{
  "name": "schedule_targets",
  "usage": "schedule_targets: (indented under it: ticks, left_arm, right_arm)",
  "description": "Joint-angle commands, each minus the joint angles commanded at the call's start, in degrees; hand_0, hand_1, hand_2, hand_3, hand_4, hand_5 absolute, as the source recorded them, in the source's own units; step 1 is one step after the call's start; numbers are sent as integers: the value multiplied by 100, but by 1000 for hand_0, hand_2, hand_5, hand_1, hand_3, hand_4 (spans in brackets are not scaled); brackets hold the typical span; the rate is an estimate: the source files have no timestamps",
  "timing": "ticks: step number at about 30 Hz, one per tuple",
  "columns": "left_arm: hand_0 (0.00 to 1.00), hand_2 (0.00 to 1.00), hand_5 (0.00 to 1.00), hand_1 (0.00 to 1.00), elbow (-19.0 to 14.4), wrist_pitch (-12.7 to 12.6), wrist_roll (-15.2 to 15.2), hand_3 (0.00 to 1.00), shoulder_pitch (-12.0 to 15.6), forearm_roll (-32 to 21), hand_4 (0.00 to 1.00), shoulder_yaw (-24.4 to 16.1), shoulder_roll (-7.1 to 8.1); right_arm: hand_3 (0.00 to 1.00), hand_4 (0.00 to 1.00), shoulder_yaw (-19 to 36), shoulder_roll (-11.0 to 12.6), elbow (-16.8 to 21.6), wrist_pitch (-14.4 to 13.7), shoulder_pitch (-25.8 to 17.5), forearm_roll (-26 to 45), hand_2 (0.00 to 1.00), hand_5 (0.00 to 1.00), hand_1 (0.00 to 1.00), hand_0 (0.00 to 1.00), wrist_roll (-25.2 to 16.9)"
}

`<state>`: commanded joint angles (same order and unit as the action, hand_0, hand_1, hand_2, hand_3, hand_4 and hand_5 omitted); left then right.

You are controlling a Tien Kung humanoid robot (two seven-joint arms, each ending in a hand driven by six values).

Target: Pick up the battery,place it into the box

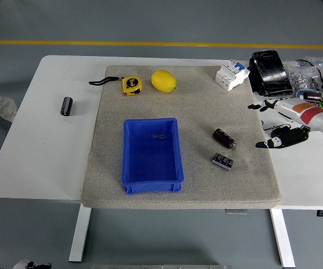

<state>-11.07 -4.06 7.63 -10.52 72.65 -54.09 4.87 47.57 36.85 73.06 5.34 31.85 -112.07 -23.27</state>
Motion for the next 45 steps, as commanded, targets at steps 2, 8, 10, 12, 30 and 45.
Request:
schedule_targets:
  ticks: [2,8,10,12,30,45]
  left_arm:
    - [777,721,506,720,-3,1,2,562,-5,-14,612,17,2]
    - [776,721,506,720,-16,7,14,562,-17,-37,612,47,9]
    - [776,721,506,720,-21,10,21,562,-25,-34,612,44,15]
    - [775,721,505,719,-23,11,26,562,-28,-27,613,36,18]
    - [774,721,503,718,-45,30,70,562,-49,26,612,1,35]
    - [775,719,504,716,-58,42,91,562,-79,67,612,-15,29]
  right_arm:
    - [884,998,-211,-8,31,-61,113,-121,842,337,795,801,-45]
    - [901,998,-1001,-131,118,-573,577,-641,836,250,794,805,-315]
    - [901,998,-1171,-211,108,-859,716,-790,836,250,794,805,-463]
    - [889,946,-1284,-269,94,-1076,808,-838,821,136,779,791,-579]
    - [866,933,-2585,-526,-413,-1538,1455,-1258,813,124,769,791,-734]
    - [870,907,-3170,-690,-1130,-1708,1559,-1386,816,97,772,784,-730]
